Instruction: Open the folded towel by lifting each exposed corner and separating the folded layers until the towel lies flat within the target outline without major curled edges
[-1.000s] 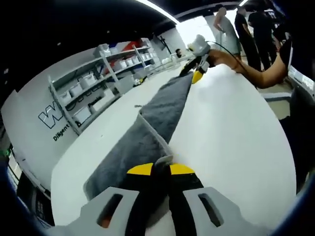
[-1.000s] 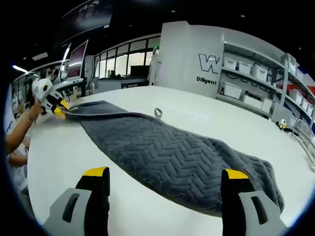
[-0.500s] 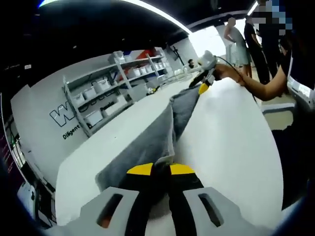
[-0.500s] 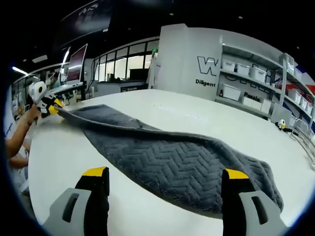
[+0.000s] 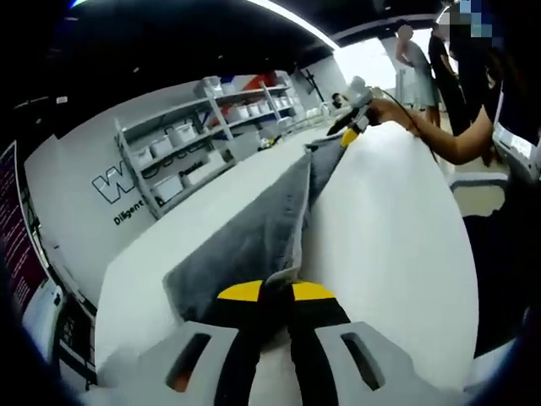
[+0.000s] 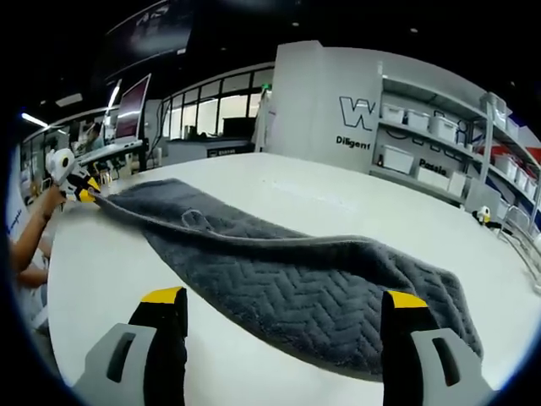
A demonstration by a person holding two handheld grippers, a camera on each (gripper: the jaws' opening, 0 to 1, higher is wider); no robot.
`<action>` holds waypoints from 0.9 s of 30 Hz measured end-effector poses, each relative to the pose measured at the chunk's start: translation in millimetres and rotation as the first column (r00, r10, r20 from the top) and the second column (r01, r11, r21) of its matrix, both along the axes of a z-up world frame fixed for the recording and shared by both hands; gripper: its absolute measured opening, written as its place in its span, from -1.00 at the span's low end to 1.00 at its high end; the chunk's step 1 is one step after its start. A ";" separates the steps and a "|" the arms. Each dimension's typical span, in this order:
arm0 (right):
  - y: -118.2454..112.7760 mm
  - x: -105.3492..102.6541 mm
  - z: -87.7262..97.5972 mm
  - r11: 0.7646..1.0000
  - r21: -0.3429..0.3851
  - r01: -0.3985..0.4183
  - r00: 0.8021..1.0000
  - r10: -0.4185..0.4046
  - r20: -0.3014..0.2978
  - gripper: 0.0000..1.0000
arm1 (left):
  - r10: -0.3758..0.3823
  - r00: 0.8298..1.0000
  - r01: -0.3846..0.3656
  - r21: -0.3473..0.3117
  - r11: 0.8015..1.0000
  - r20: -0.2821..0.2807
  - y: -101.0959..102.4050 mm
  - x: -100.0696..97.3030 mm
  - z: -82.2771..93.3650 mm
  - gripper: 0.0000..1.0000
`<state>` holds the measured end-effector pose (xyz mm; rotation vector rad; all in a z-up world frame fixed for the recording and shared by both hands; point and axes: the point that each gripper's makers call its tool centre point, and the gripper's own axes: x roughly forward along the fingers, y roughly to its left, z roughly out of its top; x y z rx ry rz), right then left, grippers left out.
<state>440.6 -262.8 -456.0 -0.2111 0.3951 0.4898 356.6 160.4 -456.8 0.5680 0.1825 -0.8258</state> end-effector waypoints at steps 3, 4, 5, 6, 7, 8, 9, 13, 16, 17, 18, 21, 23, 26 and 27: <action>1.5 -0.3 0.3 1.000 0.004 -0.016 1.000 0.016 0.002 0.93 | 0.005 1.000 -0.005 -0.001 1.000 -0.013 1.7 0.3 -5.6 -0.81; 1.6 -0.6 -0.2 1.000 -0.003 -0.025 1.000 0.025 -0.001 0.93 | 0.006 1.000 -0.006 -0.001 1.000 -0.016 2.3 0.2 -6.8 -0.81; 0.5 -0.8 -0.2 1.000 -0.013 -0.028 1.000 0.028 0.000 0.93 | 0.009 1.000 -0.009 -0.002 1.000 -0.017 3.3 0.4 -7.1 -0.81; -1.4 -0.3 1.0 0.999 -0.019 -0.028 1.000 0.029 0.005 0.93 | 0.010 1.000 -0.010 -0.004 1.000 -0.018 3.9 0.2 -7.3 -0.81; -3.8 0.3 2.9 0.999 -0.026 -0.034 0.999 0.034 0.013 0.93 | 0.011 1.000 -0.011 -0.008 1.000 -0.019 4.5 0.0 -7.4 -0.81; -6.7 0.5 4.8 0.999 -0.030 -0.036 0.999 0.037 0.016 0.93 | 0.014 1.000 -0.014 -0.011 1.000 -0.018 4.9 -0.3 -7.4 -0.81; -9.3 1.2 6.5 0.999 -0.035 -0.038 0.999 0.039 0.021 0.92 | 0.015 1.000 -0.016 -0.012 1.000 -0.018 5.3 -0.3 -7.4 -0.81; -30.6 8.2 19.9 0.996 -0.078 -0.044 0.997 0.049 0.066 0.84 | 0.023 1.000 -0.023 -0.014 1.000 -0.021 8.2 0.2 -9.1 -0.81; -43.2 14.2 24.7 0.994 -0.098 -0.042 0.997 0.048 0.065 0.81 | 0.024 0.999 -0.025 -0.019 1.000 -0.022 8.7 0.6 -9.4 -0.81; -50.3 17.9 28.1 0.994 -0.105 -0.038 0.997 0.046 0.068 0.79 | 0.026 0.999 -0.026 -0.020 0.999 -0.020 8.7 0.8 -9.3 -0.81; -55.7 20.9 30.7 0.993 -0.111 -0.037 0.997 0.045 0.070 0.77 | 0.025 0.999 -0.026 -0.019 0.999 -0.020 8.6 0.7 -9.4 -0.81; -74.0 29.8 37.2 0.992 -0.121 -0.023 0.997 0.032 0.071 0.64 | 0.025 1.000 -0.025 -0.021 0.999 -0.019 9.0 0.9 -9.5 -0.81; -90.9 38.5 42.1 0.993 -0.114 0.020 0.997 -0.011 0.081 0.57 | 0.023 1.000 -0.024 -0.021 0.999 -0.020 8.8 0.3 -10.4 -0.81; -115.1 52.9 46.5 0.994 -0.072 0.079 0.993 -0.073 0.088 0.43 | 0.025 1.000 -0.025 -0.024 0.999 -0.019 9.6 1.1 -10.6 -0.81; -119.6 55.7 46.8 0.994 -0.062 0.089 0.993 -0.083 0.086 0.38 | 0.024 1.000 -0.025 -0.024 0.999 -0.020 9.5 1.0 -10.8 -0.81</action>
